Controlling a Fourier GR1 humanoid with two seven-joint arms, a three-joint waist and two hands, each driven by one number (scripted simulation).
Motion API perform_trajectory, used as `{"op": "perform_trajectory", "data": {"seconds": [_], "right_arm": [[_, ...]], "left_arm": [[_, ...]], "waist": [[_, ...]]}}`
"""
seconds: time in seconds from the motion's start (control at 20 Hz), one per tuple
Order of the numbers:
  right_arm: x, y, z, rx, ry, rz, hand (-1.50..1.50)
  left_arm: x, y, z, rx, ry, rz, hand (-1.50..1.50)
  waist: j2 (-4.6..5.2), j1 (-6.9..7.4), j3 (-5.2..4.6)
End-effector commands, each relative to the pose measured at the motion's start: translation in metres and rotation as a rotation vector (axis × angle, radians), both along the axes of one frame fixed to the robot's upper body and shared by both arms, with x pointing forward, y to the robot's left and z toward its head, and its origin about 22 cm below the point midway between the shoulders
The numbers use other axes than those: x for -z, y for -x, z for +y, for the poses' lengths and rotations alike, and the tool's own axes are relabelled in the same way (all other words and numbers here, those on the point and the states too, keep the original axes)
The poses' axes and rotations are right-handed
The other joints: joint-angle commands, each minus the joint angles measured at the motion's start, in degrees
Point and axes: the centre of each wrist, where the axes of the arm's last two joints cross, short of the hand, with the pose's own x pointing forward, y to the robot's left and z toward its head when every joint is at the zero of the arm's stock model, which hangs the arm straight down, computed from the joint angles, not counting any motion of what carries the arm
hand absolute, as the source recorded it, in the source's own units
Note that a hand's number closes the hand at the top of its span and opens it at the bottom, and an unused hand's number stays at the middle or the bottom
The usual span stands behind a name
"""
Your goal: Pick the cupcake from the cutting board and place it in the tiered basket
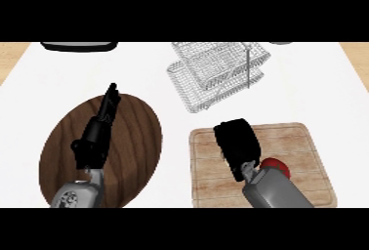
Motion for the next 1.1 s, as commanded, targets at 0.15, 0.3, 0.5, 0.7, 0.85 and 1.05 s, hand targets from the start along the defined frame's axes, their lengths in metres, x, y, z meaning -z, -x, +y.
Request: {"op": "perform_trajectory", "data": {"seconds": [0.15, 0.3, 0.5, 0.7, 0.85, 1.05], "right_arm": [[-0.027, 0.008, 0.069, -0.126, 0.086, -0.003, 1.5], [-0.036, 0.012, 0.047, -0.085, 0.059, -0.082, 1.5], [-0.094, 0.028, 0.065, -0.047, 0.001, -0.205, 1.5], [-0.141, 0.03, 0.035, -0.012, -0.087, -0.322, 1.5], [-0.192, 0.032, 0.039, -0.005, -0.112, -0.344, 1.5], [-0.247, 0.032, 0.022, 0.012, -0.179, -0.361, 1.5]], "left_arm": [[-0.004, -0.005, 0.021, -0.04, -0.013, 0.01, 0.0], [0.008, -0.005, 0.022, -0.034, -0.002, 0.022, 0.0], [0.001, 0.015, 0.016, -0.009, 0.018, 0.02, 0.0], [0.0, 0.006, 0.015, -0.039, -0.013, 0.007, 0.0], [-0.016, -0.003, 0.013, -0.014, 0.011, 0.01, 0.0], [-0.005, -0.008, 0.01, -0.019, -0.002, 0.028, 0.0]], "waist": [[0.35, -0.9, 0.5], [0.31, -1.22, 0.5], [0.05, -0.87, 0.5], [0.08, -1.58, 0.51], [0.1, -1.18, 0.49], [0.11, -1.1, 0.46]]}}
